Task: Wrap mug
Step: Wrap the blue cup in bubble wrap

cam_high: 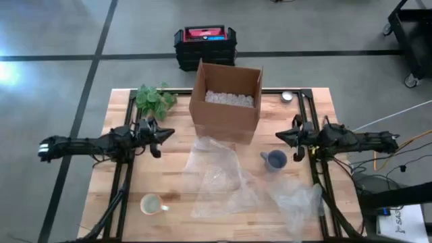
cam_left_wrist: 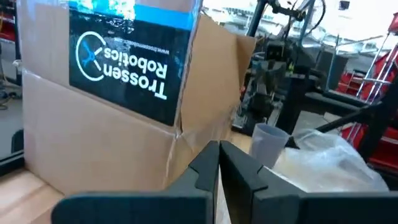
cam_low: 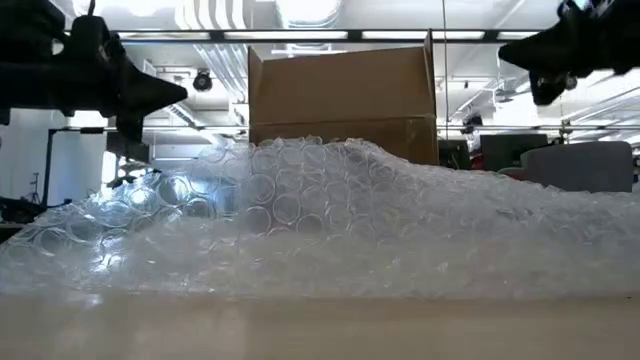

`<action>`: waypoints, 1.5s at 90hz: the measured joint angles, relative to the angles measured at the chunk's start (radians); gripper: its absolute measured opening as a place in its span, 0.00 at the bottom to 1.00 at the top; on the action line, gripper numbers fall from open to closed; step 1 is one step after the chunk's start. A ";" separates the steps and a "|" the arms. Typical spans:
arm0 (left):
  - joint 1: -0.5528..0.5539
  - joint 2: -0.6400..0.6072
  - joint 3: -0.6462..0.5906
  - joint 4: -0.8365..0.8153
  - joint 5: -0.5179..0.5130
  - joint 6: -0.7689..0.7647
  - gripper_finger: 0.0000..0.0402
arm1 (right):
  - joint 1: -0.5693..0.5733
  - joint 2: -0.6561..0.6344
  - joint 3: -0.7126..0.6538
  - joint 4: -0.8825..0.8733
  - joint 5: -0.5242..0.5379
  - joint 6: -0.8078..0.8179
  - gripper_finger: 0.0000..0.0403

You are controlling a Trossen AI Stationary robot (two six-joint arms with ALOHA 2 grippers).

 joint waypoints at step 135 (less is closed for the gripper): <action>-0.162 0.897 0.542 -0.505 0.353 -0.152 0.29 | 0.171 1.316 0.700 -0.247 -0.149 -0.097 0.44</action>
